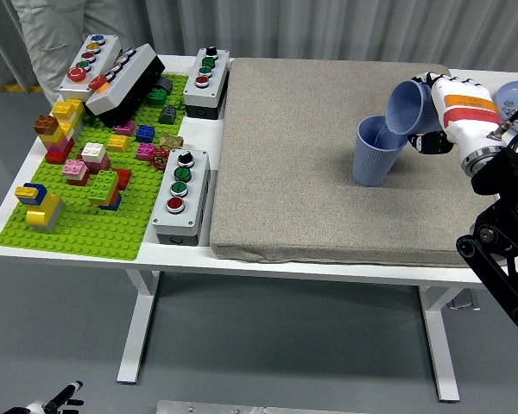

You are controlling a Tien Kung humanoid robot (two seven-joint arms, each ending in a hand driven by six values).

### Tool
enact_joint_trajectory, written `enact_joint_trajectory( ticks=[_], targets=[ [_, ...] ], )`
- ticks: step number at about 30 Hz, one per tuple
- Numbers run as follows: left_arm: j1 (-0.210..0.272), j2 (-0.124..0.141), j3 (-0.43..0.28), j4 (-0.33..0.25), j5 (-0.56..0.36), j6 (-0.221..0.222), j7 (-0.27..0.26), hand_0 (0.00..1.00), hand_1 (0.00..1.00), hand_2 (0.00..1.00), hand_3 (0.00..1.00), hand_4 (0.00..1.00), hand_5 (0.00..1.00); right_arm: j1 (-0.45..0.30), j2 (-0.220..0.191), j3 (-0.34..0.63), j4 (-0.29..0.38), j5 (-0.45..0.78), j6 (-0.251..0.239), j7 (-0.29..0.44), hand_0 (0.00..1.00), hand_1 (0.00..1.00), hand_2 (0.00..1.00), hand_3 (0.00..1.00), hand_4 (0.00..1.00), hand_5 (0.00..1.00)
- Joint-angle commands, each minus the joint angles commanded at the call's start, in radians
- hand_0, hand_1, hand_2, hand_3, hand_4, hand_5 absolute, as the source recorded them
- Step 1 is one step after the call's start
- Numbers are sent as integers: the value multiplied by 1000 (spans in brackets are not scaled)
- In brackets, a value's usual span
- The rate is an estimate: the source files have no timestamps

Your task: Pick cup pour cup place

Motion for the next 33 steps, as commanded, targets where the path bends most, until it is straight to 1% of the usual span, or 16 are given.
enact_joint_trajectory(
  ticks=[13, 24, 33],
  targets=[
    [4, 0, -1, 0, 0, 0, 0, 873, 856, 862, 771, 642, 952, 15, -15, -39, 8, -1, 18, -15, 830, 692, 593, 675, 781, 176],
    [4, 0, -2, 0, 1, 1, 0, 873, 856, 863, 771, 641, 954, 25, -22, -44, 4, 4, 23, -19, 837, 695, 595, 673, 779, 173],
    [1, 0, -4, 0, 2, 1, 0, 874, 856, 863, 771, 640, 954, 36, -39, -50, 9, 3, 30, -23, 838, 695, 596, 672, 778, 172]
  ],
)
